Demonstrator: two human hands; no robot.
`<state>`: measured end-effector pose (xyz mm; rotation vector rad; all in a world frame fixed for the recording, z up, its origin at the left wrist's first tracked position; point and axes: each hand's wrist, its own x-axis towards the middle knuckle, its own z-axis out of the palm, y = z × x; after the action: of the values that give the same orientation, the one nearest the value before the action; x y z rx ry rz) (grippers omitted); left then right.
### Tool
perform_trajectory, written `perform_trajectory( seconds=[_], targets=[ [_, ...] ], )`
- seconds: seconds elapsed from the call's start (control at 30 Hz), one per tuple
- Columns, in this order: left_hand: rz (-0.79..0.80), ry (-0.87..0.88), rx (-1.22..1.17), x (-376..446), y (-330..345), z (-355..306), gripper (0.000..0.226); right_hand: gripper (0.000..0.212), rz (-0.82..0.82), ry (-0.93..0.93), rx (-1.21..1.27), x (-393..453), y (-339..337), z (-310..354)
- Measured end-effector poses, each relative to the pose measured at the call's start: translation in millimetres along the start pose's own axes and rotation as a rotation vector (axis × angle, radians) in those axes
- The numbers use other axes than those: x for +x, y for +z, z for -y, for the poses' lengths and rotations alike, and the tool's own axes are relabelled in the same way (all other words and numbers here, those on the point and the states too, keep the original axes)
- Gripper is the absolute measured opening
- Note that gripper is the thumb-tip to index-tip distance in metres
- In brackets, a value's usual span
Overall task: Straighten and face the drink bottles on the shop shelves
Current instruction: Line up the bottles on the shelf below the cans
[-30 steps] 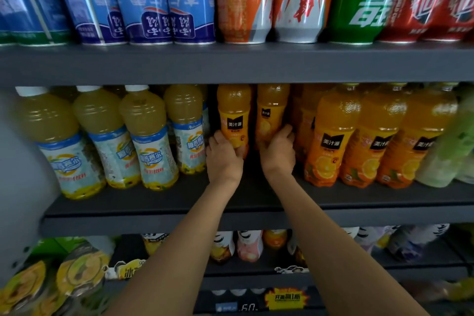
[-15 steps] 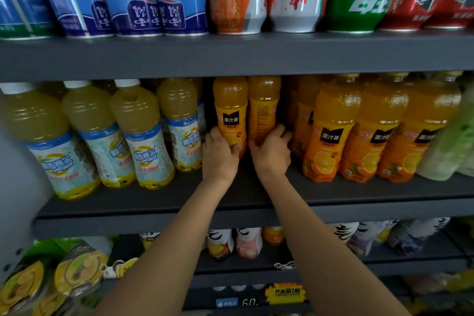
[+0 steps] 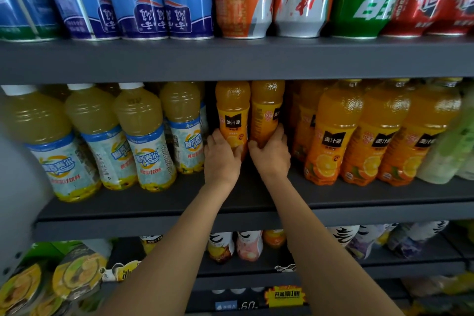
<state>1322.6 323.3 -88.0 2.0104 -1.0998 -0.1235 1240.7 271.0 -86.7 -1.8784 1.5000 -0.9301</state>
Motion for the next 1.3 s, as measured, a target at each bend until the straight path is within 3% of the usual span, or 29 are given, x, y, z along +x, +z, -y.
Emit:
perform_trajectory(
  seconds=[0.37, 0.7, 0.93, 1.03, 1.17, 1.3],
  targets=[
    [0.023, -0.006, -0.048, 2.3, -2.4, 2.8, 0.060, 0.061, -0.145, 0.088, -0.087, -9.5, 0.3, 6.5],
    [0.223, 0.107, -0.128, -6.4, -19.4, 9.5, 0.059, 0.058, -0.199, 0.166, 0.006, -16.1, -4.2, 8.1],
    [0.247, 0.120, -0.136, -15.2, -23.1, 4.7, 0.059, 0.054, -0.203, 0.165, 0.055, -23.4, -8.4, 7.9],
    [0.253, 0.119, -0.139, -18.7, -23.2, 2.5, 0.059, 0.049, -0.201, 0.119, 0.116, -29.5, -12.1, 1.6],
    [0.295, 0.116, -0.162, -23.2, -23.3, -3.2, 0.059, 0.021, -0.212, -0.096, 0.193, -49.5, -19.0, -18.5],
    [0.343, 0.137, -0.171, -29.6, -18.2, -14.7, 0.061, 0.016, -0.390, -0.128, 0.143, -65.1, -50.2, -38.6]
  ],
)
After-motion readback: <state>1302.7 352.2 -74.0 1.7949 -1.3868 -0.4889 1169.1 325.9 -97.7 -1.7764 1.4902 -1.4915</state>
